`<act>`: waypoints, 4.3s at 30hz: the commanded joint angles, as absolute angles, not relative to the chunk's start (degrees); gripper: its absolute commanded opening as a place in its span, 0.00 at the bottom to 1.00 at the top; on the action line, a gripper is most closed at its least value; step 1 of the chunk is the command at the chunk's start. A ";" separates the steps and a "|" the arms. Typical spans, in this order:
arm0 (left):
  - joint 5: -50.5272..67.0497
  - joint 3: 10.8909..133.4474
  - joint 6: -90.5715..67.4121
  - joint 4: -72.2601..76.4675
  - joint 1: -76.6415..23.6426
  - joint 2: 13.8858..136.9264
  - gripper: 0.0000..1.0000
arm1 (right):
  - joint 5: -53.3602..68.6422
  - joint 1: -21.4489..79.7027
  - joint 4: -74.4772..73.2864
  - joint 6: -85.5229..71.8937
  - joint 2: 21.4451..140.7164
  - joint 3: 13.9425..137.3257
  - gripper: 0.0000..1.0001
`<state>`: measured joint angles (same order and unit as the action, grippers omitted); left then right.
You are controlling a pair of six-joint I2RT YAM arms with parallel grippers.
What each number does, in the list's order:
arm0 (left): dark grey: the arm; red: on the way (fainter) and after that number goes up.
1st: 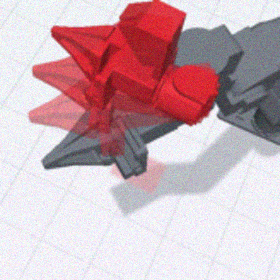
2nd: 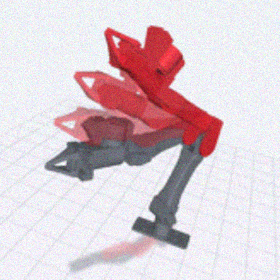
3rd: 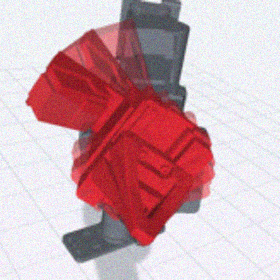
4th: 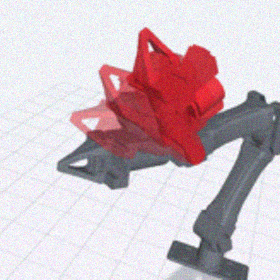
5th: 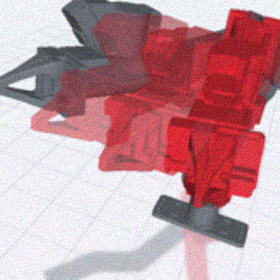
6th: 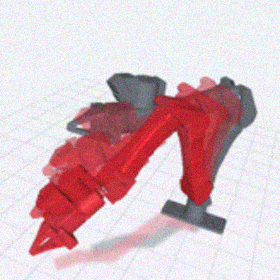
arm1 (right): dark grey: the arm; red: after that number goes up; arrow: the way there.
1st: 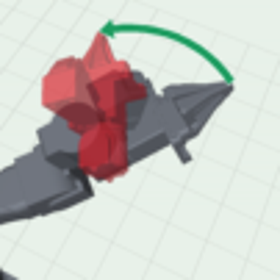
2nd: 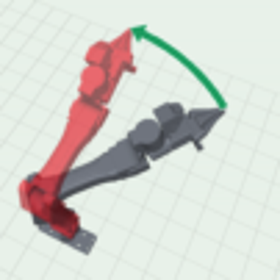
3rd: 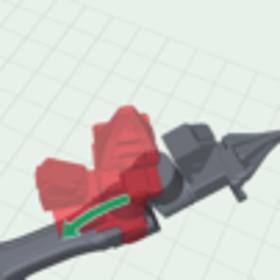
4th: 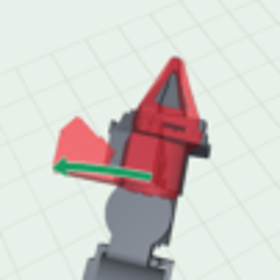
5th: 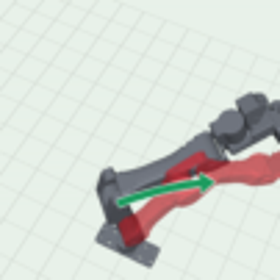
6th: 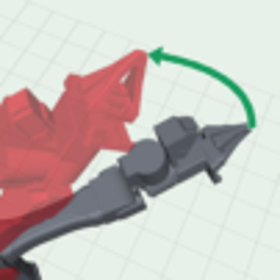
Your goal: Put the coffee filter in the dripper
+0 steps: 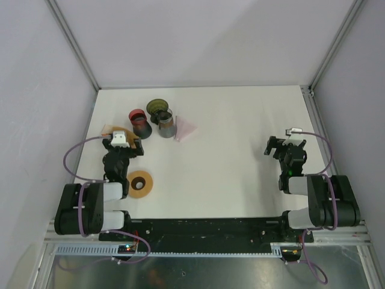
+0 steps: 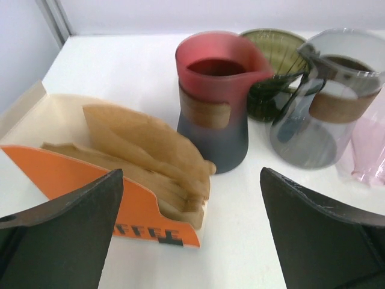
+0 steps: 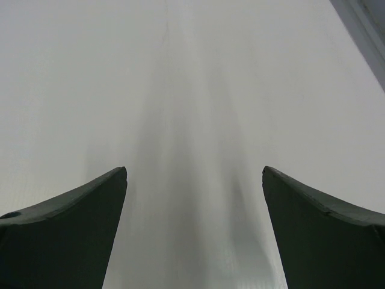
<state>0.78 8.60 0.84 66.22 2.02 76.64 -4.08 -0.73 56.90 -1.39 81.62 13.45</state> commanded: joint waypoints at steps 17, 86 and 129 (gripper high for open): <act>28.12 64.57 21.99 -22.09 3.13 70.37 0.97 | 20.33 1.50 20.38 -9.41 59.00 30.84 0.99; 12.20 95.52 15.39 -44.68 -15.76 81.64 0.00 | 15.09 4.35 12.20 -9.68 60.83 34.59 0.99; 6.54 67.67 1.95 -23.08 -35.24 88.24 0.00 | 12.58 9.55 6.43 -7.68 58.99 37.17 0.99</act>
